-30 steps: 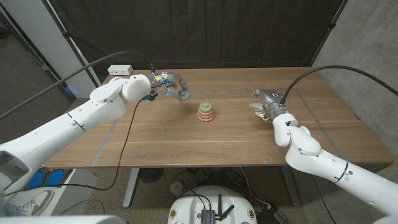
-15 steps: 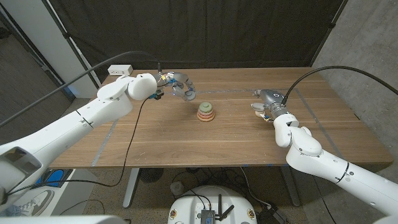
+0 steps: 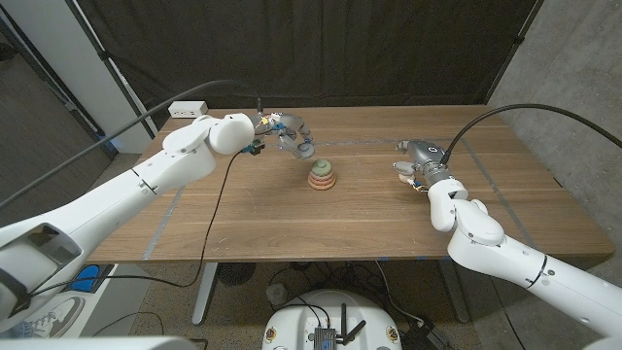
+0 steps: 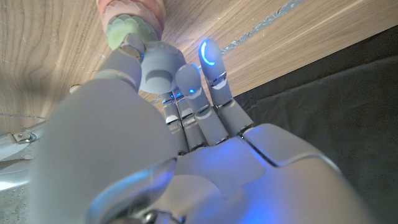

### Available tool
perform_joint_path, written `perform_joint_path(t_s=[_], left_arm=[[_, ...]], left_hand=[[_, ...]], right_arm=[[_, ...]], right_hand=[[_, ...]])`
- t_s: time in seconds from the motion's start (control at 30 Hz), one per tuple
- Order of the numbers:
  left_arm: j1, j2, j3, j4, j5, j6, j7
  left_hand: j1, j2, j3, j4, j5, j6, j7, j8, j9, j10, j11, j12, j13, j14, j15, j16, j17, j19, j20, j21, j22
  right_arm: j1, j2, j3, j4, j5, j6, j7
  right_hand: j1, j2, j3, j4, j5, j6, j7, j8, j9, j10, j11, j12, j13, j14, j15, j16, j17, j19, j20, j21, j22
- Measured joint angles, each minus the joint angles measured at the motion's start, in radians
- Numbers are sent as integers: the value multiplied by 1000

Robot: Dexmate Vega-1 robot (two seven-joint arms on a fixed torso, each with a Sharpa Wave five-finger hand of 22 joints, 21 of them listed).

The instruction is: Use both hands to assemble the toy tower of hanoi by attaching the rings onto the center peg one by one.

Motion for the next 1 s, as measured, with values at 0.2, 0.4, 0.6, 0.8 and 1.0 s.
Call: perform_joint_path(t_s=[0.2, 0.4, 0.6, 0.8, 1.0], left_arm=[[-24, -25, 21, 22, 7, -15, -20], [-43, -45, 39, 43, 15, -25, -36], [-61, -66, 56, 63, 24, -29, -49], [-82, -90, 79, 88, 36, -26, -63], [-98, -104, 96, 108, 45, -22, -77]], left_hand=[[0, 0, 0, 0, 0, 0, 0, 0, 5, 0, 0, -1, 0, 0, 0, -1, 4, 0, 0, 0, 0], [-1, 1, 0, 0, 0, -1, 0, -4, 5, 0, 0, -4, 0, 0, 0, -1, 4, 0, 0, 0, 0], [-2, 2, 0, 0, 0, 2, -3, -7, 5, 0, 0, -6, 0, 0, 1, -1, 8, 0, 0, 4, 0], [-2, 2, 0, 0, -1, 6, 1, -8, 5, 2, -2, -8, 0, 8, 0, -5, 9, 0, 0, 4, 0], [-3, 3, 0, 0, -1, 6, 1, -11, 4, 2, -2, -4, 0, 7, 0, -9, 9, 0, 0, 4, 0]], right_arm=[[-9, -6, 8, -8, 6, -6, -7], [-15, -12, 12, -14, 11, -9, -12], [-21, -17, 17, -18, 17, -12, -17], [-26, -21, 20, -22, 24, -16, -23], [-27, -24, 21, -24, 28, -19, -26]], right_hand=[[0, 0, 0, 0, 0, 0, 0, 0, 0, 0, 0, 0, 0, 0, 0, 0, 0, 0, 0, 0, 0], [0, 0, 0, 0, 0, 2, 2, 0, 0, 0, 0, 0, 0, 0, 0, 3, 0, 0, 0, 0, 0], [0, 0, 0, 0, 0, 2, 2, 0, 0, 0, 0, 0, 0, 0, 0, 3, 0, 0, 0, 0, 0], [0, 0, 0, 0, 0, 2, 2, 0, 0, 0, 0, 0, 0, 0, 0, 3, 0, 0, 0, 0, 0], [0, 0, 0, 0, 0, 6, -2, 0, 0, 0, 0, 0, 0, 0, 0, 3, 0, 0, 0, 0, 0]])
